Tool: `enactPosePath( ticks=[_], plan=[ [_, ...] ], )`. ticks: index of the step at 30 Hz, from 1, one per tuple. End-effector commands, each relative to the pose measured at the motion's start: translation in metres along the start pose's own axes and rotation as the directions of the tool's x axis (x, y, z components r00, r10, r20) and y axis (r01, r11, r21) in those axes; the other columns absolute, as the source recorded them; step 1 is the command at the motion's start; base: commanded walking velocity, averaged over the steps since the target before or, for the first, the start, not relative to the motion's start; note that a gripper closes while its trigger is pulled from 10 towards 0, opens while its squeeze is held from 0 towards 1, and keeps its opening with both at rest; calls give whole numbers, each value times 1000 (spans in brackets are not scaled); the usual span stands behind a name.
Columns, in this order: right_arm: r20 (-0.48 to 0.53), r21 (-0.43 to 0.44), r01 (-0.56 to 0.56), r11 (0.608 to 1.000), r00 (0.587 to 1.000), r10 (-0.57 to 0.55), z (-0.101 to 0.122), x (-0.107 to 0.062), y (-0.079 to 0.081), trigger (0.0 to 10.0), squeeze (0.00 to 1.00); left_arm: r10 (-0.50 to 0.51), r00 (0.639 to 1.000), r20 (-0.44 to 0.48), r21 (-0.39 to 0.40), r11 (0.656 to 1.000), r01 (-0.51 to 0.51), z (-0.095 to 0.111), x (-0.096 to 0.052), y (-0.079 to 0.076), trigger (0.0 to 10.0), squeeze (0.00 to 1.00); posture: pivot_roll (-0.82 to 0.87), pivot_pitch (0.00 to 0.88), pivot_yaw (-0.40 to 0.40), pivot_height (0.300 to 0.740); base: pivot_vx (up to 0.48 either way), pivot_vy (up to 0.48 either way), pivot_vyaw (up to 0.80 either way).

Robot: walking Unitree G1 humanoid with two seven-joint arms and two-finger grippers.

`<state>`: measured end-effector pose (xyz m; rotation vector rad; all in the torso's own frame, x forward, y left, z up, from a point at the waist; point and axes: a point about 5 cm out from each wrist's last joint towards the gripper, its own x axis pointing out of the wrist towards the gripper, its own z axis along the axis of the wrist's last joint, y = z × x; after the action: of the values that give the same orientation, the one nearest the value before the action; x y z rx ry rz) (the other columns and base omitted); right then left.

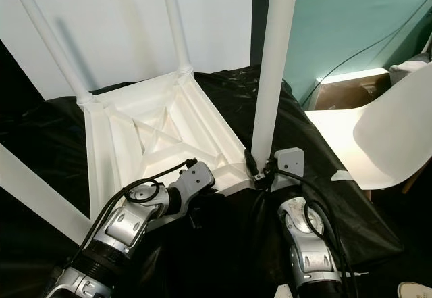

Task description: Building children table

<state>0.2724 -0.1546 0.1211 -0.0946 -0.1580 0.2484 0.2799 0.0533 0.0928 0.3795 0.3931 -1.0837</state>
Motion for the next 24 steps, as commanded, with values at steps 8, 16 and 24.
enactPosePath(
  ticks=[8, 16, 24],
  plan=[
    [-50, 42, -311, 950, 949, 312, -6, 6, 12, 10000, 0, 58, 985, -162, -141, 987, -81, -51, -1, -7, 10000, 0, 28, 0, 32, 740, 0, 0, 0],
    [-75, -10, -402, 916, 914, 400, 1, 29, -5, 10000, 0, 51, 986, -158, -137, 988, -73, -49, 1, -8, 10000, 0, 27, 0, 37, 740, 0, 0, 0],
    [-253, 30, -646, 762, 733, 631, -7, 29, -1, 0, 0, 51, 985, -163, -141, 987, -74, -52, -3, -10, 10000, 0, 43, 0, 38, 740, 0, 0, 0]
  ],
)
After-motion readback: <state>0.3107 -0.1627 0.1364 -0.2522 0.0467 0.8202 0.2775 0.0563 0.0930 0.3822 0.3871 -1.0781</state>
